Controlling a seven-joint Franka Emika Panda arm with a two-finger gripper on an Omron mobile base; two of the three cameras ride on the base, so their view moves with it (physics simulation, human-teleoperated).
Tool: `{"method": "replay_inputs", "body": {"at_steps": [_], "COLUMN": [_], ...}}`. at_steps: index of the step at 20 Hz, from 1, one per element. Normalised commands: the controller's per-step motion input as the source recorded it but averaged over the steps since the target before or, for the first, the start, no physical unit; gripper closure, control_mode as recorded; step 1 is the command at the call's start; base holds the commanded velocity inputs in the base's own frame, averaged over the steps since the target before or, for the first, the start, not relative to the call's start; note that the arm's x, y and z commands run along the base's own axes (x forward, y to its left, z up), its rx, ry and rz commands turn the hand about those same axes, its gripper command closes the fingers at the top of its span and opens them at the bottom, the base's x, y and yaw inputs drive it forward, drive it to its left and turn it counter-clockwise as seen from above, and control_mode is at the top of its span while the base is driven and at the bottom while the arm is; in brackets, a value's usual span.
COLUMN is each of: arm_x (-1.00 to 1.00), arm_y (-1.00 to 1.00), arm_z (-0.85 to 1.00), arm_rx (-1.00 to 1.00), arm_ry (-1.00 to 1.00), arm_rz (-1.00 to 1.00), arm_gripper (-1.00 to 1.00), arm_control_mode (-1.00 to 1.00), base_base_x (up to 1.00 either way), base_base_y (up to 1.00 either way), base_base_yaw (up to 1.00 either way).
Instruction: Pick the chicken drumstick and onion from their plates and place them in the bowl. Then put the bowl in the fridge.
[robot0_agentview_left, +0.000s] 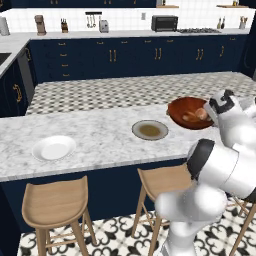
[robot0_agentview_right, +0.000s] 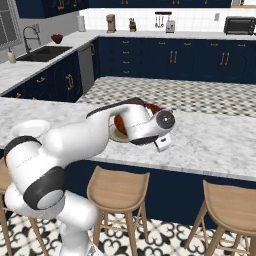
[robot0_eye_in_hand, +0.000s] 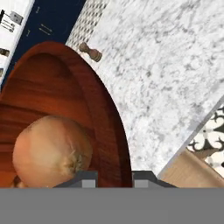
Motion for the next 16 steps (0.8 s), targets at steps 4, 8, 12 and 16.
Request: {"method": "replay_inputs", "body": {"at_steps": [4, 8, 12, 16], "arm_x": [-0.80, -0.39, 0.00, 0.00], "arm_y": [0.57, 0.09, 0.00, 0.00], "arm_z": [0.57, 0.47, 0.00, 0.00], "arm_rx": [0.00, 0.00, 0.00, 0.00], "arm_ry": [0.00, 0.00, 0.00, 0.00], "arm_rz": [-0.01, -0.04, 0.00, 0.00], "arm_gripper": [1.00, 1.00, 1.00, 1.00], "arm_control_mode": [-1.00, 1.00, 1.00, 1.00], "base_base_x": [0.00, -0.50, -1.00, -0.67], "base_base_y": [0.00, -0.06, -0.84, -1.00], "base_base_yaw": [0.00, -0.08, -0.34, -0.38]}}
